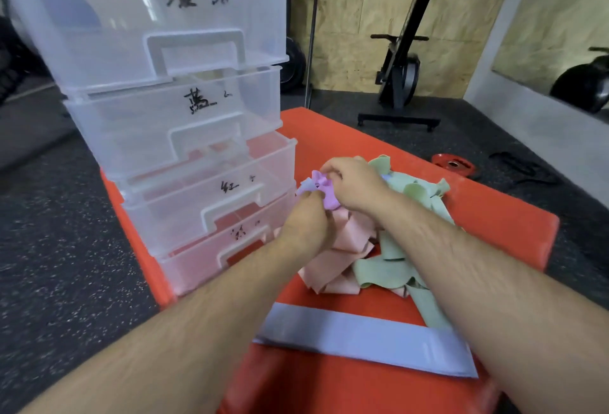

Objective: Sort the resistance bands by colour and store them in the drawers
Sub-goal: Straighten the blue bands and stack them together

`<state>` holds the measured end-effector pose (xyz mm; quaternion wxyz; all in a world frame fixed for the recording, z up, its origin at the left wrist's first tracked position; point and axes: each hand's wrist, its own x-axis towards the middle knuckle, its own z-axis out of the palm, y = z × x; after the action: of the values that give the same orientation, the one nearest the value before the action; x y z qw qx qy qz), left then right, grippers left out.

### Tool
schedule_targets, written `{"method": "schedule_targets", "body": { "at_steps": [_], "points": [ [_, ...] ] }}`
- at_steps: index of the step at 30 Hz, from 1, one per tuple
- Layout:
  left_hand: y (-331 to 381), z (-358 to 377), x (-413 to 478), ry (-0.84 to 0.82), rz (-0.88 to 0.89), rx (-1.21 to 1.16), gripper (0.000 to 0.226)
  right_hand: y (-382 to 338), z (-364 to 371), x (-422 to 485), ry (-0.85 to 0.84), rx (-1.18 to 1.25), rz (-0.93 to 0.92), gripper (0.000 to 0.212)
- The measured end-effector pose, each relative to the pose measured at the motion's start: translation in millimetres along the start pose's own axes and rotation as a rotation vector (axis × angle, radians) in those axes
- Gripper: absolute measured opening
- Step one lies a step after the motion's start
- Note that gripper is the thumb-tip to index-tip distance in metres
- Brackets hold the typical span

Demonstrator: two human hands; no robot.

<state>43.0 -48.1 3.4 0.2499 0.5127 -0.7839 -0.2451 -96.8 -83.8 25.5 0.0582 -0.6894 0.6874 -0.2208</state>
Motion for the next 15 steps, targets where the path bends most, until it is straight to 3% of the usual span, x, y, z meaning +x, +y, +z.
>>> {"method": "schedule_targets", "body": {
  "at_steps": [6, 8, 11, 15],
  "points": [
    [-8, 20, 15, 0.034, 0.017, 0.062, 0.035, 4, 42, 84, -0.346, -0.276, -0.009, 0.056],
    [-8, 20, 16, 0.067, 0.041, 0.059, 0.031, 9, 54, 97, -0.437, -0.379, -0.021, 0.045],
    [-4, 12, 11, 0.078, 0.100, 0.060, 0.029, 11, 54, 99, -0.339, -0.334, 0.002, 0.016],
    [0, 5, 9, 0.040, 0.090, 0.070, 0.013, 14, 30, 87, -0.098, -0.141, -0.049, 0.024]
  ]
}}
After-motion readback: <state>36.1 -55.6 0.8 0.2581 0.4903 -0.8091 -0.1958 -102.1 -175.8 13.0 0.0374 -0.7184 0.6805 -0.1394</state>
